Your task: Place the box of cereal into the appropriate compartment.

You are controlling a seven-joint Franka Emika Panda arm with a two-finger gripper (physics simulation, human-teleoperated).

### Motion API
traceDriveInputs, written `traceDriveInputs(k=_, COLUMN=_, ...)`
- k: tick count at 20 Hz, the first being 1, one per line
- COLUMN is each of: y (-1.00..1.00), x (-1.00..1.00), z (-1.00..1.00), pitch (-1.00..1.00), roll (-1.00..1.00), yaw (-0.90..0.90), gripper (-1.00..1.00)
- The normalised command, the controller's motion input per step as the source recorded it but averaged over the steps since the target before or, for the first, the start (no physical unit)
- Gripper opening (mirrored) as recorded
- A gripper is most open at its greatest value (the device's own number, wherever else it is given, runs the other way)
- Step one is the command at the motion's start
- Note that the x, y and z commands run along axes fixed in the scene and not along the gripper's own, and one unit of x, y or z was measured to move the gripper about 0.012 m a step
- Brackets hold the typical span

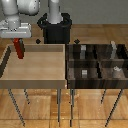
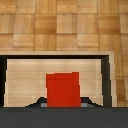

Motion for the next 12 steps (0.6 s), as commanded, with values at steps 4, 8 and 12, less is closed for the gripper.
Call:
traceDriveInputs(k=4, y=1.0, x=0.0, z=0.0, pitch=0.0, roll=0.0, yaw=0.0, gripper=-1.0)
traceDriveInputs(k=8, y=1.0, x=0.0, z=0.0, pitch=0.0, roll=0.0, yaw=0.0, gripper=-1.0)
traceDriveInputs(k=12, y=1.0, x=0.0, z=0.0, pitch=0.0, roll=0.0, yaw=0.0, gripper=-1.0)
